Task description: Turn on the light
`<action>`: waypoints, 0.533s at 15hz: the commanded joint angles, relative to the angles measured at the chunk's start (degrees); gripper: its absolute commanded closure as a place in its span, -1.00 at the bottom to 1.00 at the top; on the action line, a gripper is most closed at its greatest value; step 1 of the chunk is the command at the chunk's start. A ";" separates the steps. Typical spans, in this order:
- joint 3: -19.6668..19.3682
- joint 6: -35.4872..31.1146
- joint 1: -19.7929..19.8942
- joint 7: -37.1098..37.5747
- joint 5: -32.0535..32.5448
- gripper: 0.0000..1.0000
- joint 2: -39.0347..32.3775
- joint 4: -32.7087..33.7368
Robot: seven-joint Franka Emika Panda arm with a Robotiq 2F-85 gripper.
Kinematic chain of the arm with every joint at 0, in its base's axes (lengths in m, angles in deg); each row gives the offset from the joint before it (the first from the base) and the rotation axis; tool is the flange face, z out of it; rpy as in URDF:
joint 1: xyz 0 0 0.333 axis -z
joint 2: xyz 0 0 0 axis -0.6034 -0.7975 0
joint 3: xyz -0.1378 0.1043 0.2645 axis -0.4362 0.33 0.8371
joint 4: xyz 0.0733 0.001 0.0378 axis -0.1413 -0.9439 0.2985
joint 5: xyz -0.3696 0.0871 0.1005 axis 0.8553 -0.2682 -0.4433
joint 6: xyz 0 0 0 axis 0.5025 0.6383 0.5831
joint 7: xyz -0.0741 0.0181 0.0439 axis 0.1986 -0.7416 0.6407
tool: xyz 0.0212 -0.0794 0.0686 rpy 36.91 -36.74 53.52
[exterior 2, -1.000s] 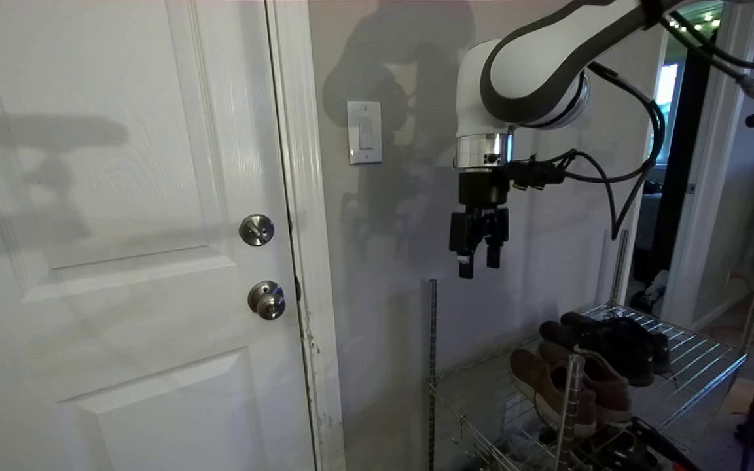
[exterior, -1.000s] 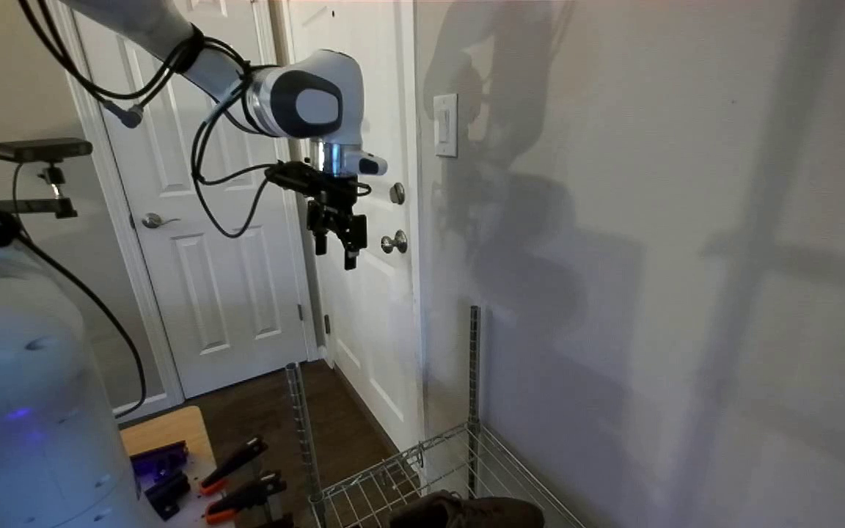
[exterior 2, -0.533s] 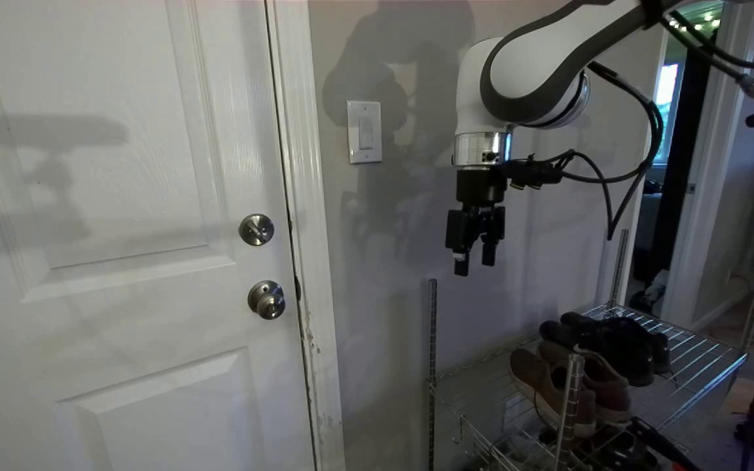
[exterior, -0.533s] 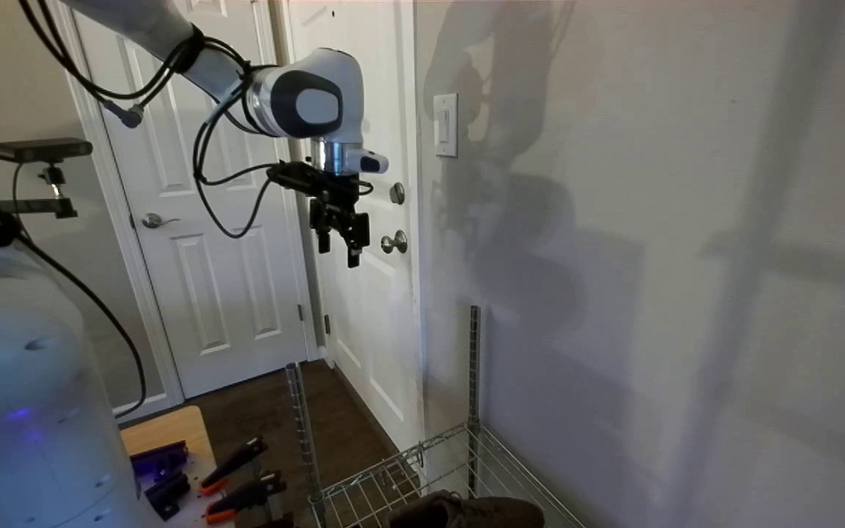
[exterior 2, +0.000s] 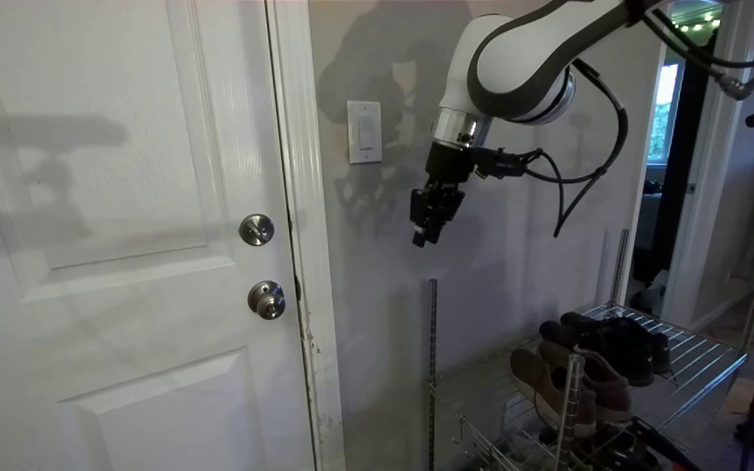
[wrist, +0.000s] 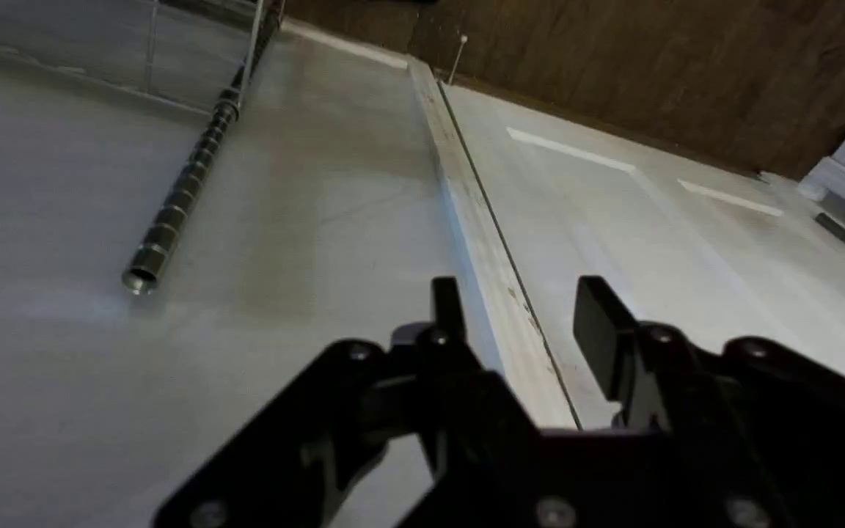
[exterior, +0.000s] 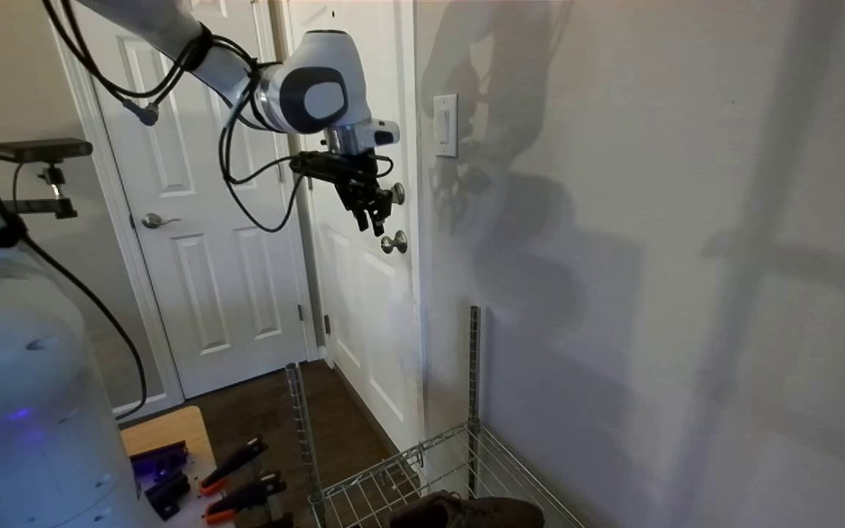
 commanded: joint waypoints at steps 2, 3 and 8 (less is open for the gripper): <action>0.94 -9.15 0.20 -1.12 4.93 0.86 -1.76 1.36; 1.10 -11.36 0.28 -0.96 6.22 0.91 -1.99 1.51; 1.82 -24.10 2.06 1.57 13.78 0.96 -2.75 1.53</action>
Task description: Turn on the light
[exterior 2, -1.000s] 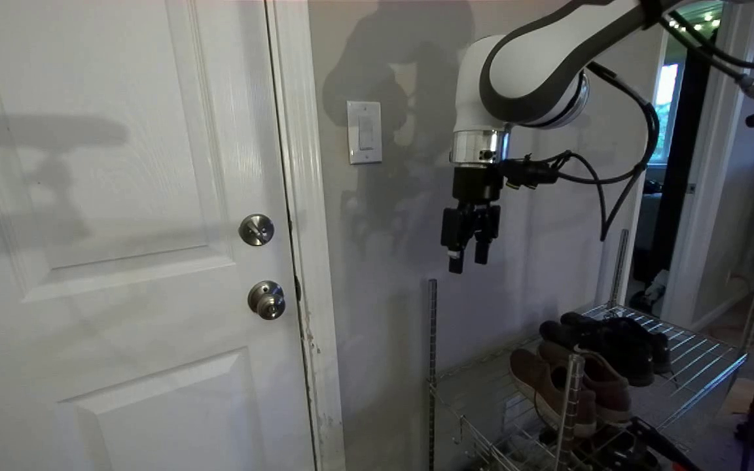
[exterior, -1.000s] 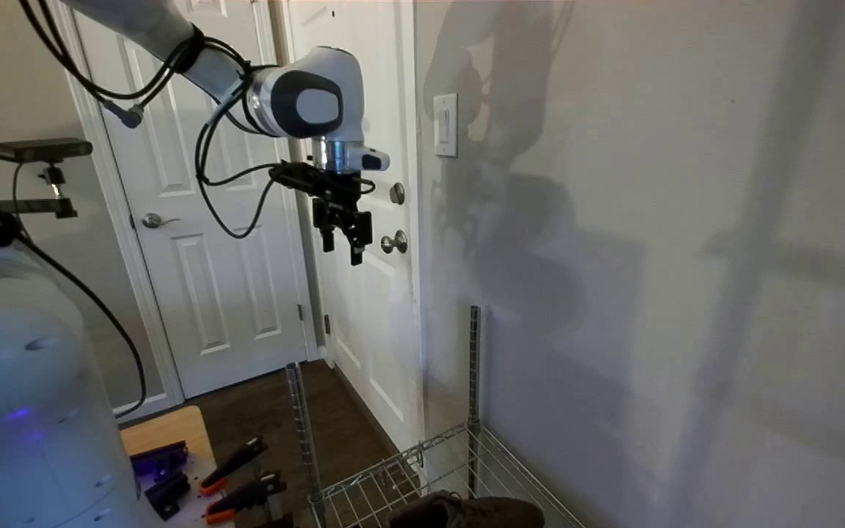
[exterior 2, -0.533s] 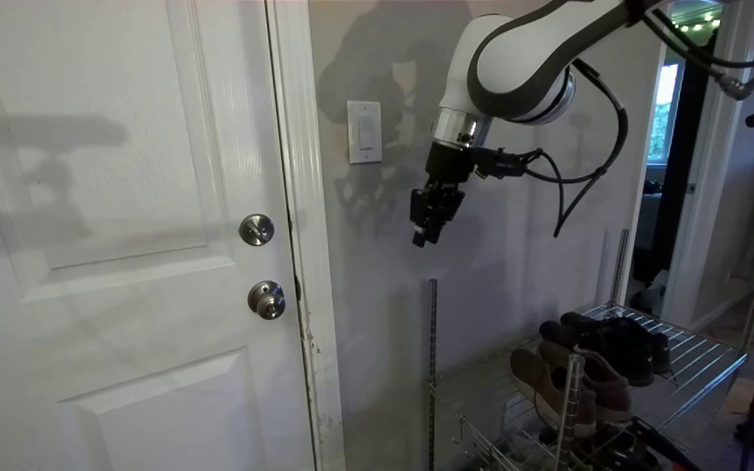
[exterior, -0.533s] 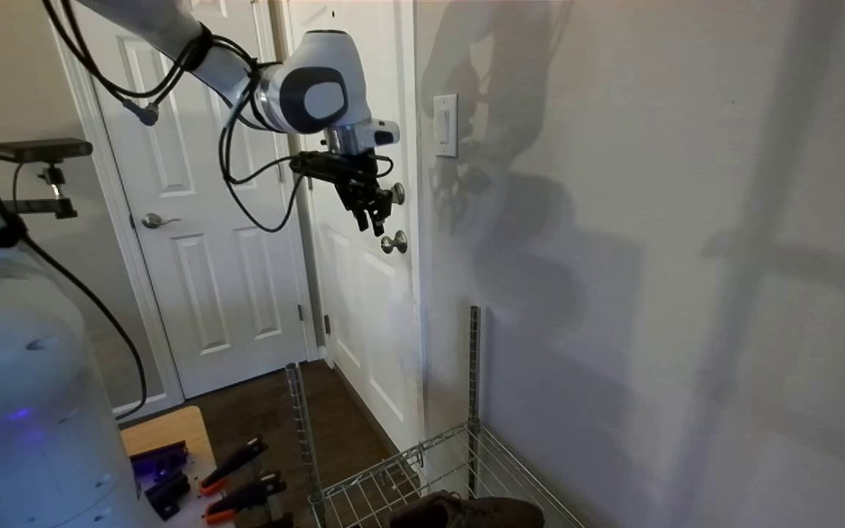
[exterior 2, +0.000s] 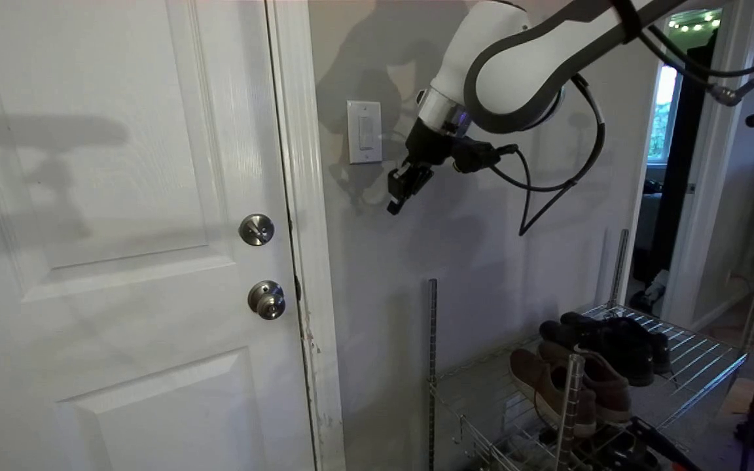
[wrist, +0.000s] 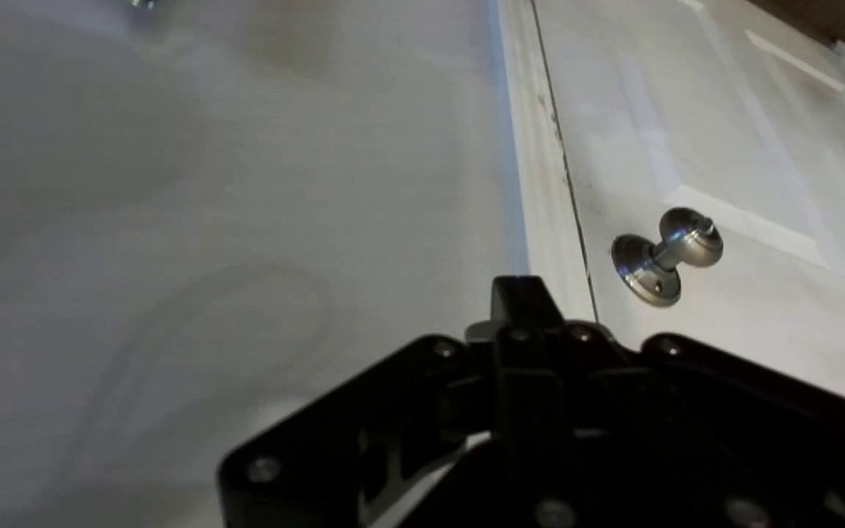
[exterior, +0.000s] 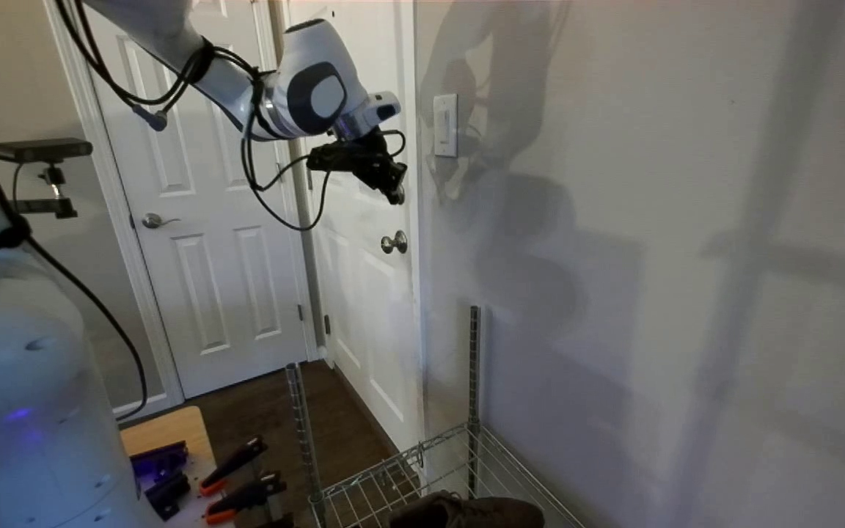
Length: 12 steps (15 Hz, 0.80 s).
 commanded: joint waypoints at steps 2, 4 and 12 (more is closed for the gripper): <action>0.98 -9.76 2.88 2.33 6.75 0.96 -1.23 0.73; 1.19 -12.92 3.90 3.25 9.01 0.97 -1.62 1.25; 3.63 -21.05 7.64 6.38 14.80 0.95 -0.92 2.93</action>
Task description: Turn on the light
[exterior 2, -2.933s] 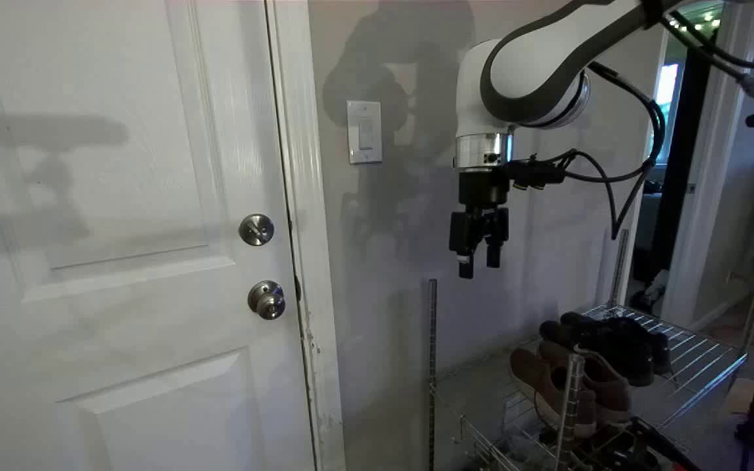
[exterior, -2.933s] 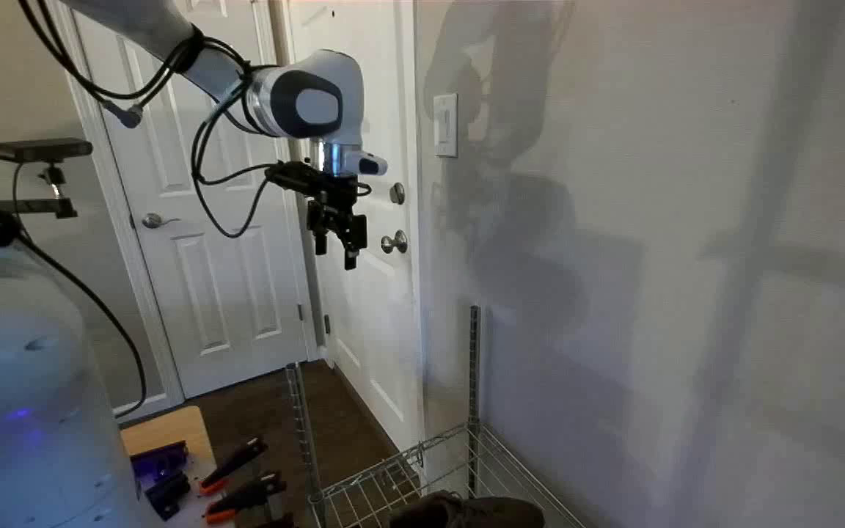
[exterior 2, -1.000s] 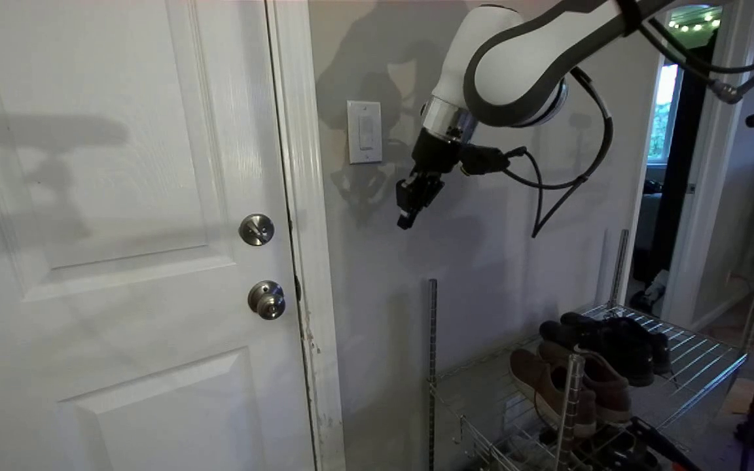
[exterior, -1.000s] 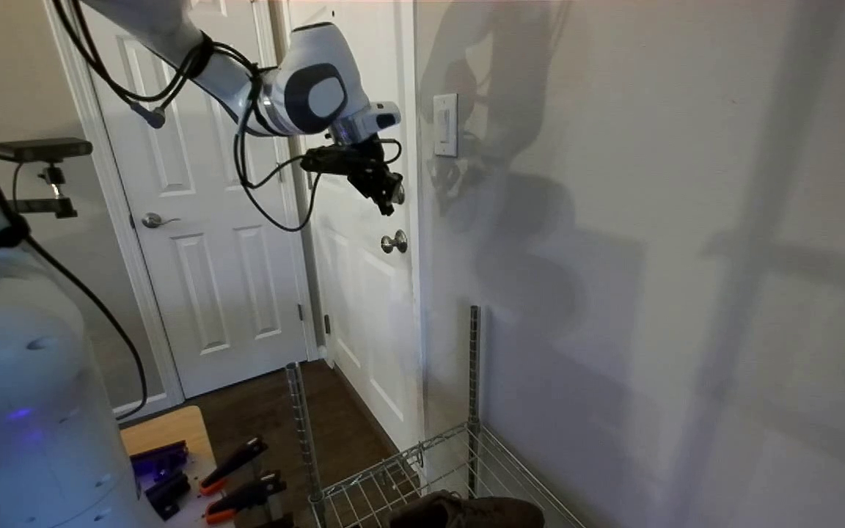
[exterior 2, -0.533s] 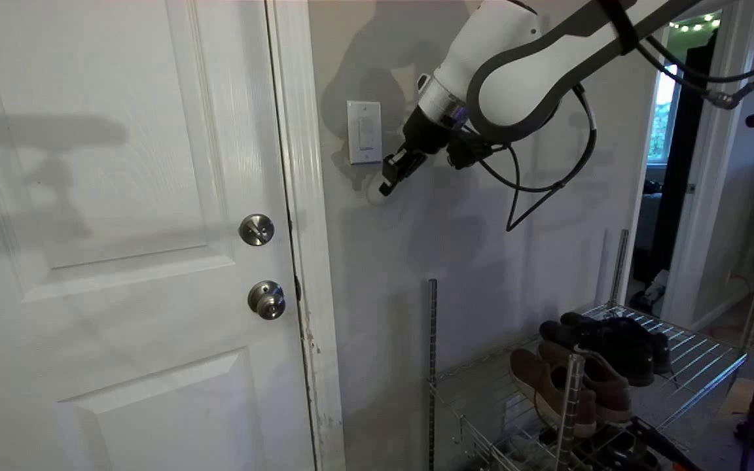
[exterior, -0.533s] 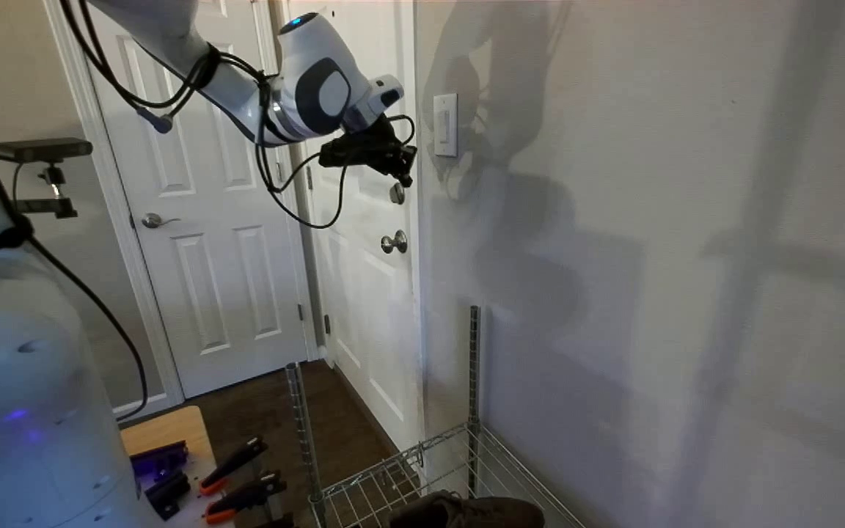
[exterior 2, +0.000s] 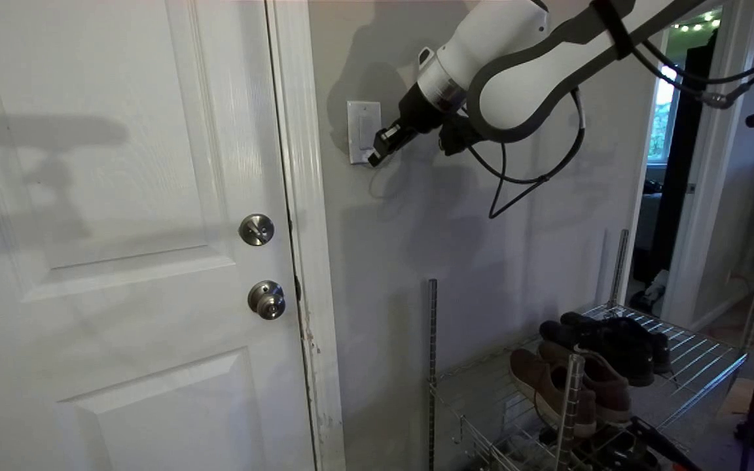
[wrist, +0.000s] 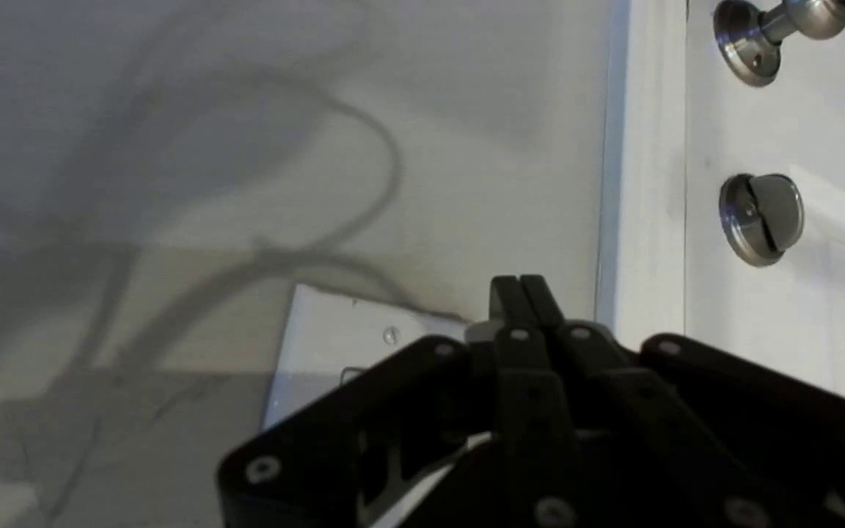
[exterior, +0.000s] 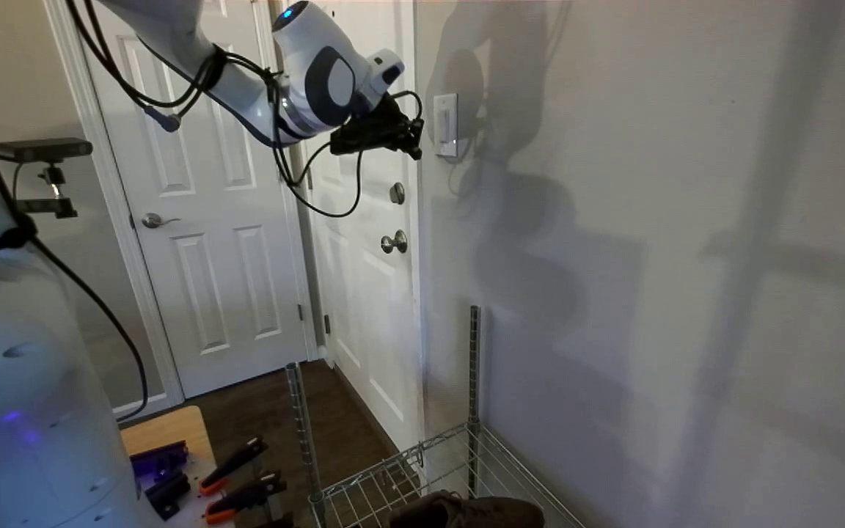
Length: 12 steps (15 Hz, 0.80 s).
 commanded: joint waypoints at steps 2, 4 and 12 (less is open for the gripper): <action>3.36 -4.89 4.56 4.31 5.46 0.95 0.65 1.22; 4.93 -6.33 7.06 5.72 7.54 0.95 0.95 1.77; 11.45 -6.64 15.88 9.12 10.79 0.95 0.16 4.59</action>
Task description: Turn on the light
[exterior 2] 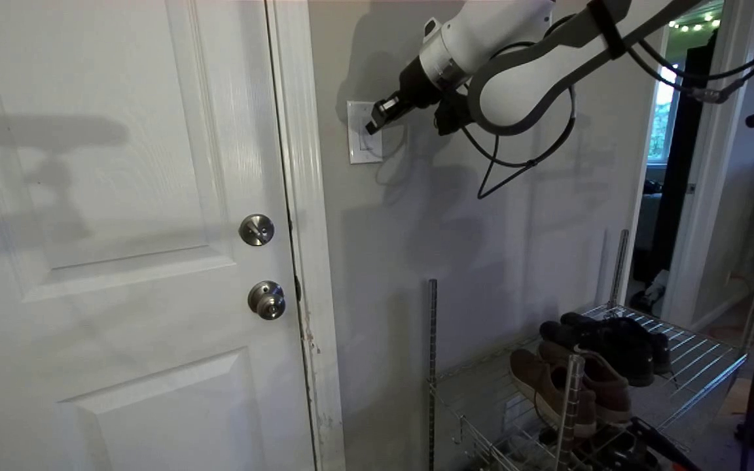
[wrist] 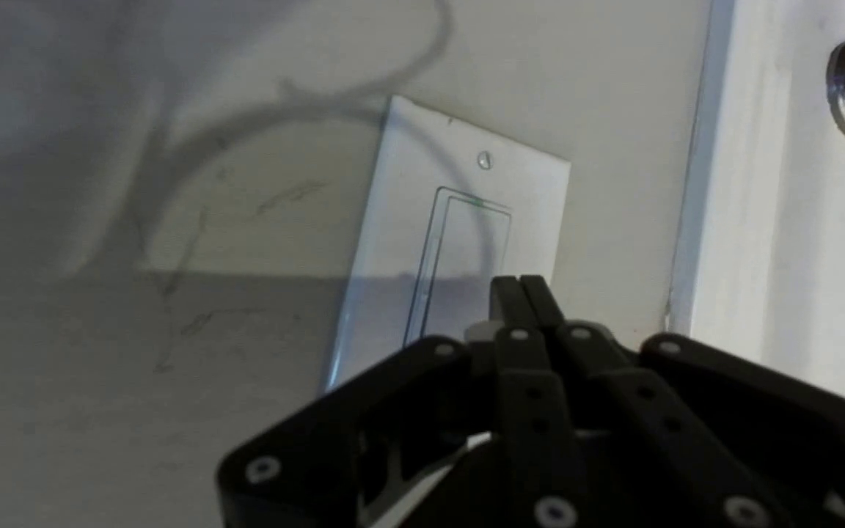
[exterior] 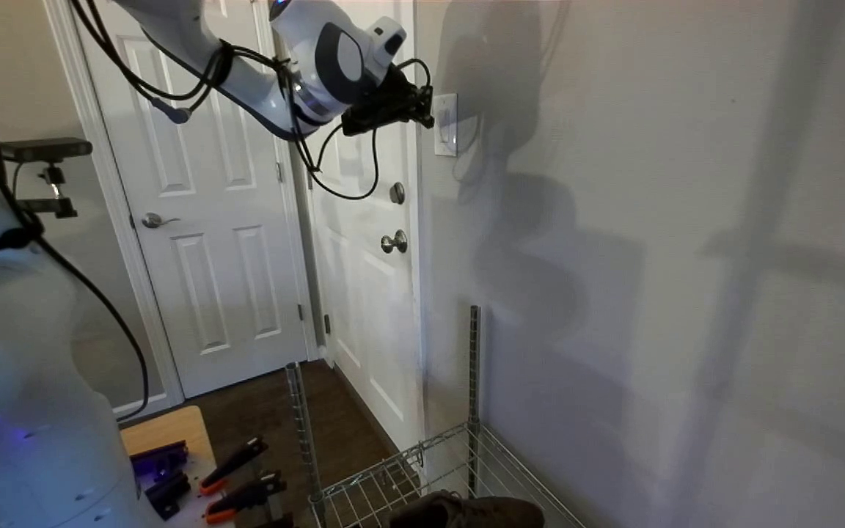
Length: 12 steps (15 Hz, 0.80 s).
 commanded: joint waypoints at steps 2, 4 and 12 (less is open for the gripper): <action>4.81 -0.81 5.69 4.17 3.42 0.95 -0.45 1.75; 6.92 -0.78 8.27 5.39 4.24 0.95 -0.51 2.39; 16.72 1.53 19.68 11.30 8.05 0.95 -2.54 5.89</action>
